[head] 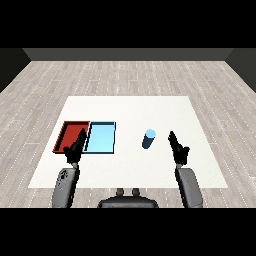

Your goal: Pick the blue can and put it in the blue box

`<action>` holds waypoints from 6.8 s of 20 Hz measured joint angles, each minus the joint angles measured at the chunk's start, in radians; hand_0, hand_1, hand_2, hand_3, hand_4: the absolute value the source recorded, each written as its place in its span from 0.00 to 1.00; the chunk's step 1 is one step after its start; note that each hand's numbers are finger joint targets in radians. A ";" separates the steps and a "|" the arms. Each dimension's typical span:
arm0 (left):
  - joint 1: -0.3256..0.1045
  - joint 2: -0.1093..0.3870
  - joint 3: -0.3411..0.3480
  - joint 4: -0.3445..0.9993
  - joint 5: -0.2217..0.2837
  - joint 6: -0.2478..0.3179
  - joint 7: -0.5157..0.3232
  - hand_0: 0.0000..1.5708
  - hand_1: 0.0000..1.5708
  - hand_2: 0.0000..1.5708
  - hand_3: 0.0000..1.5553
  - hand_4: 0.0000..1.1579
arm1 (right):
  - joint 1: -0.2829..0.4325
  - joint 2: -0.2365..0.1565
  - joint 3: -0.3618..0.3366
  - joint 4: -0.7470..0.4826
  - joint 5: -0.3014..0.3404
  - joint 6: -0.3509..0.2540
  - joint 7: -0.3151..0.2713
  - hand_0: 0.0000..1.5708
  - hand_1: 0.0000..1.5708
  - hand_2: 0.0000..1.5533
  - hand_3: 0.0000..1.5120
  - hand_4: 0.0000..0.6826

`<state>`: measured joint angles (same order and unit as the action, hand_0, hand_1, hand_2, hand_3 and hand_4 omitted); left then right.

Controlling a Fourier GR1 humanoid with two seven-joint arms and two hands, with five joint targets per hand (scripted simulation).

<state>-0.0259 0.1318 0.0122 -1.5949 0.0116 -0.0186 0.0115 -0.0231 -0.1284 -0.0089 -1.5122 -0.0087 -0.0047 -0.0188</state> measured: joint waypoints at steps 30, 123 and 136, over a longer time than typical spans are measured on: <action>0.078 -0.098 0.027 0.023 0.016 -0.004 -0.413 0.00 0.00 0.00 0.00 0.00 | -0.146 0.111 0.013 0.185 -0.049 0.079 -0.330 0.00 0.00 0.00 0.00 0.00; -0.001 -0.126 -0.077 0.050 -0.019 0.025 -0.364 0.00 0.00 0.00 0.00 0.00 | -0.589 0.122 0.092 0.630 -0.142 -0.243 -0.374 0.92 0.92 0.95 0.89 0.81; -0.074 -0.127 -0.200 0.105 0.042 0.098 -0.340 0.00 0.00 0.00 0.00 0.00 | -0.390 0.110 0.141 0.312 -0.091 -0.192 -0.282 0.94 0.94 0.94 0.91 0.83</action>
<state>-0.1002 0.0045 -0.1875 -1.4904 0.0535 0.0793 -0.3289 -0.4128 -0.0184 0.1318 -1.2003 -0.0993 -0.1968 -0.3005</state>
